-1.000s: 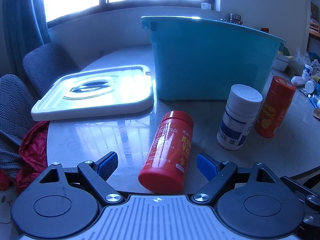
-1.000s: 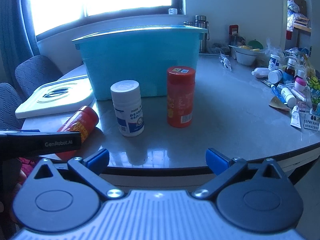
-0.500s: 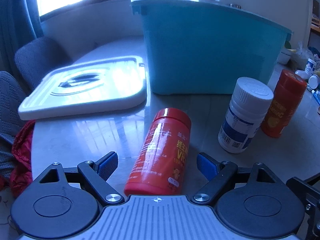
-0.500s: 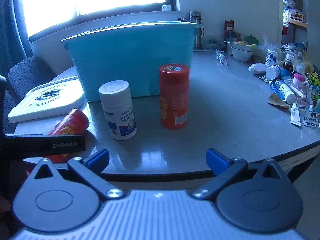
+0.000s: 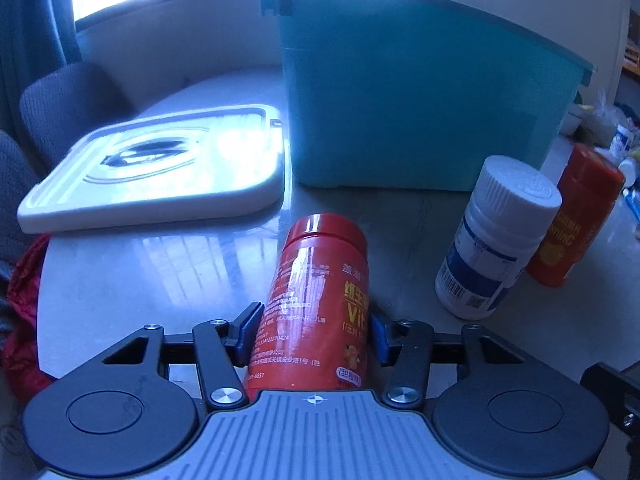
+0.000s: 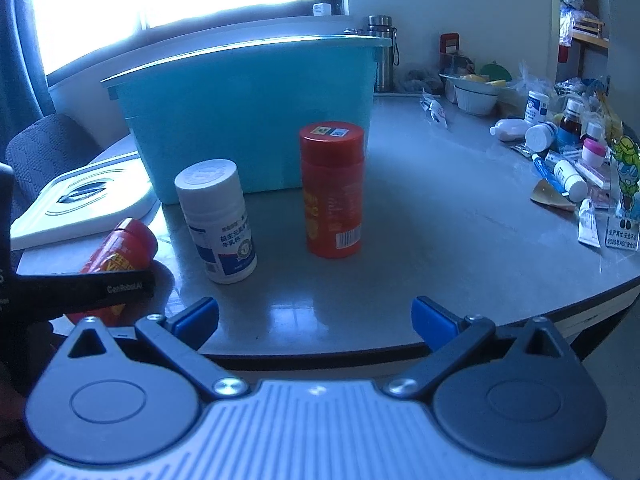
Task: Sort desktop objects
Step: 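Close the left gripper on the red vitamin bottle and lift it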
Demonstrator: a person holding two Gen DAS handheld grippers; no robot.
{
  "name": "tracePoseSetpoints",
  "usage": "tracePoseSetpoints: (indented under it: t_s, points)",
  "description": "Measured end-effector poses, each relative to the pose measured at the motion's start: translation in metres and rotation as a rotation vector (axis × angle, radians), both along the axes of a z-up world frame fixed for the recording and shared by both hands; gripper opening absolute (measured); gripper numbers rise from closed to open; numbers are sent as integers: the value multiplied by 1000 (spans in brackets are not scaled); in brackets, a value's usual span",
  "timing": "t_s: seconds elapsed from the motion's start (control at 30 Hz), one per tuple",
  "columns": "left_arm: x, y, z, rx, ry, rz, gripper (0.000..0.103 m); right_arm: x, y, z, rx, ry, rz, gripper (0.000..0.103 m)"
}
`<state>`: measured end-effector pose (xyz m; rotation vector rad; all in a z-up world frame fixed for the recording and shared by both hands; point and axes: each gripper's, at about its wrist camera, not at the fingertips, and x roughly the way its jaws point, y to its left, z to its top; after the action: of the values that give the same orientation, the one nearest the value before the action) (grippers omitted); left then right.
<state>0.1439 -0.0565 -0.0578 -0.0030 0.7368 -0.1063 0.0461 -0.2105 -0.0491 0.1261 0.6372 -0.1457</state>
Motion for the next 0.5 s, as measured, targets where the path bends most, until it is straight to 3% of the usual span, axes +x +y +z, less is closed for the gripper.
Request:
tracePoseSetpoints:
  t_s: [0.5]
  points:
    - [-25, 6, 22, 14, -20, 25, 52, -16, 3, 8, 17, -15, 31, 103]
